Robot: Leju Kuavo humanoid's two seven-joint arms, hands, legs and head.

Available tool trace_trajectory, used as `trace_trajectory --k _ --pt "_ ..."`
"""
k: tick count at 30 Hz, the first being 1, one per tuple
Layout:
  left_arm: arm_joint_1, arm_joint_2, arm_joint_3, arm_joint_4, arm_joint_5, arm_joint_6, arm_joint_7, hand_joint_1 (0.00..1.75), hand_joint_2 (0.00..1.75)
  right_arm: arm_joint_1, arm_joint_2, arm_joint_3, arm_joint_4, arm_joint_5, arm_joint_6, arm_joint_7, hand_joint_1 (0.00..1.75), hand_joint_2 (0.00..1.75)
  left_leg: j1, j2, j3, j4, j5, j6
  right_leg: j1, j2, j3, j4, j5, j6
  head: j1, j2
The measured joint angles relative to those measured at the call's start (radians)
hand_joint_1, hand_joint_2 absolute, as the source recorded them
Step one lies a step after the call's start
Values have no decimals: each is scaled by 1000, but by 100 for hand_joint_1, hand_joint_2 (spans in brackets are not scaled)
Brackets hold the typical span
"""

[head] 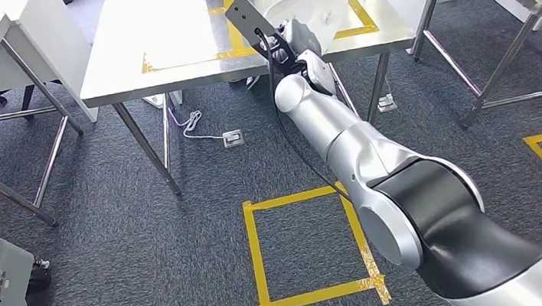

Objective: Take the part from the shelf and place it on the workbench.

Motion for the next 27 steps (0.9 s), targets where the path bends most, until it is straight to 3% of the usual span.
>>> trace_trajectory --k 5,9,10,12,14,15,16,19,21,22,23,25,27 --pt "-1 0 0 0 -9 0 -9 0 175 0 -5 0 5 12 -5 -4 175 175 -4 1 -4 9 -4 11 -5 1 1 -3 2 6 0 0" --pt "-1 -2 0 0 -11 0 -18 0 175 -1 -8 0 8 23 -10 -5 175 175 -1 7 24 -30 -14 43 -3 -8 -8 39 29 27 2 0" --pt "-1 -2 0 0 -11 0 -19 0 175 -6 -8 0 8 28 -13 -6 175 175 1 10 36 -37 -15 48 -2 -15 -21 60 16 31 4 0" --pt "-2 -3 0 0 -11 1 -21 0 175 -15 -8 0 8 37 -21 -8 175 175 4 17 48 -40 -18 50 -5 -26 -78 150 -37 38 6 0" --pt "0 -4 0 0 -12 1 -21 0 175 -13 -7 0 8 41 -25 -7 175 175 10 22 52 -38 -26 44 -12 -28 -144 249 -72 46 6 0" --pt "2 -4 0 0 -12 1 -21 0 175 -10 -8 0 8 41 -25 -6 175 175 15 22 56 -35 -31 38 -17 -29 -160 261 -64 52 6 0" --pt "4 -5 0 1 -12 1 -21 0 175 -6 -8 0 9 41 -26 -5 175 175 21 22 59 -30 -39 30 -23 -29 -156 233 -35 59 6 0" --pt "6 -5 0 1 -12 1 -21 0 175 -4 -9 0 9 43 -26 -5 175 175 37 20 67 -9 -62 5 -43 -30 -96 75 67 77 7 0" --pt "6 -5 0 1 -12 1 -21 0 175 -5 -9 0 9 43 -26 -5 175 175 38 20 67 -5 -66 0 -46 -29 -84 47 82 81 7 0" --pt "5 -3 0 1 -12 1 -21 0 175 -4 -10 0 10 44 -25 -5 175 175 38 20 65 1 -71 -5 -45 -24 -81 36 68 83 9 0" --pt "4 -2 0 1 -12 1 -21 0 175 -3 -10 0 11 44 -24 -5 175 175 36 20 62 5 -77 -12 -43 -20 -77 28 52 76 9 0" --pt "3 0 0 0 -13 1 -21 0 175 6 -12 0 13 46 -23 -1 175 175 35 23 60 22 -90 -30 -38 -16 -62 23 12 44 9 0" --pt "3 0 0 -1 -14 1 -21 0 175 11 -12 0 12 49 -25 3 175 175 34 51 31 82 -70 -40 -38 -23 -34 25 -1 12 5 0"
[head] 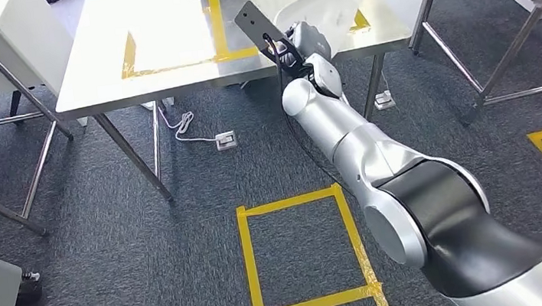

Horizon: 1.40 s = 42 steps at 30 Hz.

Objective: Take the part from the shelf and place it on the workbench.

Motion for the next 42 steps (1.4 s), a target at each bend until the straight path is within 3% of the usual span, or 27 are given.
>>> trace_trajectory --k 2,4,6,7,8,10,11,12,13,15,17,19,21,22,23,25,26,27,30,32,34,36,37,38,40,41,42 --pt "-3 0 0 0 0 0 -3 0 175 -1 0 0 0 4 -1 1 175 175 -4 37 -86 118 13 -3 3 -5 39 -13 -20 -10 -3 0" --pt "-1 0 0 0 0 0 -7 0 175 4 0 0 2 7 1 2 175 175 -9 48 -173 199 -36 1 7 -11 86 -31 -45 -15 -4 0" --pt "5 0 0 1 0 0 -8 0 175 10 0 0 4 8 1 3 175 175 -18 49 -214 175 -85 14 9 -14 141 -48 -76 -17 -5 0" --pt "7 0 0 1 0 0 -9 0 175 11 0 0 5 8 1 4 175 175 -24 49 -218 125 -75 25 11 -15 170 -56 -92 -16 -5 0" --pt "10 2 0 2 0 0 -10 0 175 13 0 0 6 9 1 3 175 175 -34 49 -215 55 -14 41 12 -17 197 -67 -109 -15 -5 0" --pt "17 8 0 4 0 0 -11 0 175 20 -2 0 13 10 1 2 175 175 -56 46 -201 -87 169 70 18 -15 246 -87 -143 -8 -7 0" --pt "21 10 0 4 -1 0 -11 0 175 25 0 0 15 10 1 3 175 175 -63 42 -193 -127 236 77 22 -13 271 -98 -157 -5 -7 0" --pt "23 11 0 5 -1 0 -11 0 175 25 0 0 16 10 1 3 175 175 -65 38 -186 -143 255 77 27 -11 290 -101 -162 -1 -6 0" --pt "22 10 0 4 -2 0 -11 0 175 22 3 0 15 10 0 3 175 175 -63 35 -176 -135 243 77 29 -10 296 -92 -157 1 -6 0" --pt "14 9 0 3 -3 0 -11 0 175 10 4 0 12 11 -2 0 175 175 -60 32 -154 -129 212 83 29 -11 252 3 -113 4 -3 0" --pt "10 8 0 2 -3 0 -11 0 175 10 3 0 12 13 -4 -2 175 175 -59 26 -119 -130 180 93 35 -14 154 139 -112 0 -1 0" --pt "14 8 0 3 -3 0 -9 0 175 33 -1 0 16 13 -2 -2 175 175 -61 19 -74 -132 141 100 46 -15 65 208 -200 -8 0 0" --pt "22 7 0 6 -3 0 -7 0 175 56 -4 0 19 12 -1 -2 175 175 -68 7 -27 -133 102 103 53 -14 -2 192 -290 -15 2 0" --pt "25 8 0 6 -3 0 -6 0 175 61 -5 0 19 13 -1 -2 175 175 -73 2 -5 -133 84 105 56 -14 -27 158 -290 -19 2 0" --pt "27 8 0 6 -3 0 -6 0 175 62 -7 0 19 13 -1 -2 175 175 -78 -2 16 -133 66 107 57 -13 -48 108 -236 -24 2 0" --pt "28 8 0 8 -3 0 -7 0 175 63 -10 0 23 15 0 -3 175 175 -89 -8 51 -126 29 108 62 -9 -71 -9 -26 -33 1 0" --pt "28 7 0 9 -3 0 -6 0 175 63 -10 0 24 15 0 -2 175 175 -91 -11 62 -122 9 107 65 -7 -71 -46 61 -35 -1 0" --pt "28 7 0 9 -2 0 -7 0 175 60 -9 0 24 16 1 -1 175 175 -92 -14 70 -111 -4 104 67 -6 -67 -64 105 -38 -2 0" --pt "22 9 0 5 -2 0 -8 0 175 32 0 0 18 19 0 1 175 175 -92 -3 40 -27 2 87 61 -5 -34 -60 88 -51 -5 0" --pt "17 8 0 4 -2 0 -10 0 175 20 4 0 16 21 0 1 175 175 -83 24 -34 83 5 68 58 -7 -2 -61 67 -57 -6 0" --pt "15 7 0 4 -2 0 -11 0 175 19 4 0 15 22 1 2 175 175 -66 40 -112 170 -47 51 54 -9 33 -61 42 -57 -7 0" --pt "15 7 0 4 -2 0 -10 0 175 19 4 0 15 23 1 4 175 175 -54 45 -158 175 -101 42 49 -9 67 -60 13 -53 -8 0" --pt "15 7 0 4 -2 0 -10 0 175 19 4 0 15 24 1 4 175 175 -51 46 -164 141 -96 39 46 -9 85 -60 -3 -50 -8 0" --pt "16 7 0 4 -2 0 -10 0 175 19 4 0 15 25 1 4 175 175 -48 47 -160 86 -55 38 44 -9 103 -60 -19 -47 -8 0" --pt "16 8 0 4 -3 0 -9 0 175 21 3 0 16 26 0 4 175 175 -48 50 -142 -47 96 44 43 -8 131 -55 -50 -37 -9 0" --pt "17 9 0 5 -4 0 -8 0 175 21 3 -1 16 25 0 4 175 175 -49 50 -135 -90 155 48 45 -8 138 -52 -65 -30 -9 0" --pt "17 9 0 5 -4 0 -8 0 175 21 2 -3 16 23 0 5 175 175 -50 49 -133 -109 187 54 46 -7 142 -50 -77 -23 -10 0"
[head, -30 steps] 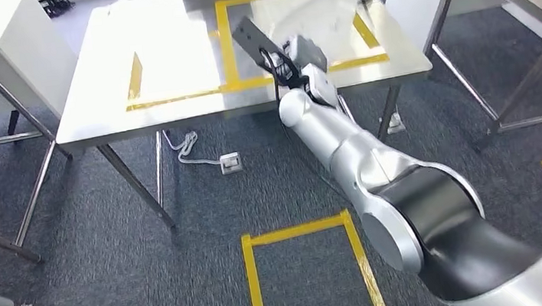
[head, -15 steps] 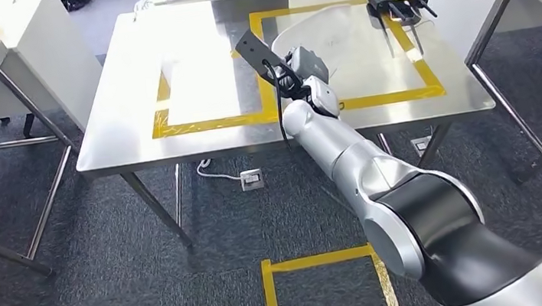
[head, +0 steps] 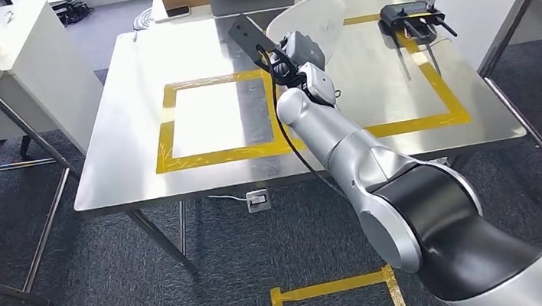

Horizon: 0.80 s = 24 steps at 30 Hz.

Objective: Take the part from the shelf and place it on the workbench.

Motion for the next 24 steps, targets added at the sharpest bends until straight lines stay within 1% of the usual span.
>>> trace_trajectory --k 3,4,5,7,8,9,10,11,12,13,14,15,16,18,19,21,24 --pt "-4 -1 0 -1 0 0 1 0 175 -4 -4 -5 -2 -8 -2 2 175 175 2 -4 5 4 -11 17 -2 -1 4 7 -28 20 1 0" --pt "-6 -1 0 -2 0 0 1 0 175 -8 -6 -9 -4 -12 -3 2 175 175 3 -5 9 3 -16 23 -3 -2 -8 33 -45 26 2 0" --pt "-8 -1 0 -2 1 0 1 0 175 -11 -9 -13 -4 -16 -4 2 175 175 4 -5 13 1 -21 29 -4 -4 -35 83 -70 30 3 0" --pt "-8 -3 0 -2 4 0 0 0 175 -12 -18 -27 -3 -26 -5 5 175 175 4 -6 18 1 -30 37 -3 -5 -120 227 -122 34 4 0" --pt "-5 -3 0 -2 5 0 0 0 175 -9 -24 -34 -3 -31 -5 8 175 175 4 -8 20 2 -35 38 -3 -5 -160 283 -132 35 4 0" --pt "-3 -4 1 -2 7 0 0 0 175 -6 -31 -42 -2 -37 -5 12 175 175 4 -10 23 5 -39 38 -4 -5 -184 305 -120 36 4 0" --pt "0 -4 1 -1 9 0 1 0 175 -4 -38 -50 -2 -43 -6 17 175 175 4 -13 25 9 -43 37 -5 -5 -190 286 -88 37 4 0" --pt "2 -4 1 -1 11 0 1 0 175 -6 -45 -60 -2 -50 -8 21 175 175 5 -16 27 14 -47 35 -5 -6 -178 232 -42 38 4 0" --pt "3 -4 2 -1 13 0 2 0 175 -11 -50 -70 -2 -57 -11 25 175 175 4 -18 27 20 -51 32 -6 -7 -157 162 4 38 4 0" --pt "3 -5 3 -1 15 0 3 0 175 -17 -56 -80 -2 -63 -14 28 175 175 2 -20 25 27 -54 28 -5 -7 -137 101 36 36 3 0" --pt "4 -6 5 -1 17 0 5 0 175 -25 -60 -91 -2 -69 -17 31 175 175 1 -21 24 33 -57 24 -5 -7 -124 60 54 31 3 0" --pt "5 -6 7 -1 18 0 6 0 175 -31 -65 -103 -2 -73 -19 35 175 175 -2 -21 22 36 -61 23 -4 -7 -118 42 59 27 3 0" --pt "7 -7 9 -1 20 0 7 0 175 -35 -70 -113 -2 -76 -20 38 175 175 -4 -21 22 38 -64 25 -3 -7 -117 39 59 23 2 0" --pt "13 -8 12 -1 23 0 9 0 175 -41 -84 -131 -2 -78 -24 47 175 175 -5 -20 25 34 -66 32 -2 -6 -115 37 61 19 3 0" --pt "16 -9 14 0 25 0 10 0 175 -44 -90 -138 -2 -78 -25 52 175 175 -5 -20 27 32 -62 31 -2 -6 -114 37 62 17 3 0" --pt "19 -10 21 0 33 0 12 0 175 -51 -103 -150 -2 -78 -26 61 175 175 -5 -19 30 27 -57 23 -2 -4 -115 37 64 13 2 0" --pt "24 -12 33 0 42 0 12 0 175 -59 -120 -164 -2 -77 -26 69 175 175 -5 -19 32 24 -53 17 -2 -4 -114 37 64 12 3 0"
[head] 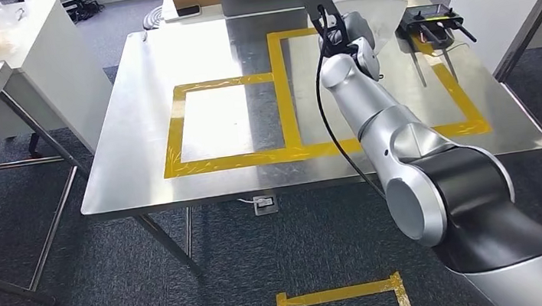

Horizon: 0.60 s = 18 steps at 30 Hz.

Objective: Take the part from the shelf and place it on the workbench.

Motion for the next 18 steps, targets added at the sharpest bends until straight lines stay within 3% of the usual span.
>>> trace_trajectory --k 10,18 --pt "23 -9 32 0 30 0 -4 0 175 -17 -16 -17 0 19 -2 37 175 175 0 0 -1 -1 -1 -5 -2 0 0 -1 -2 -1 0 0" --pt "32 -9 44 1 31 0 -15 0 175 -20 -19 -17 4 26 4 38 175 175 -3 -1 -4 4 -5 0 -5 -1 1 -4 -2 3 0 0"
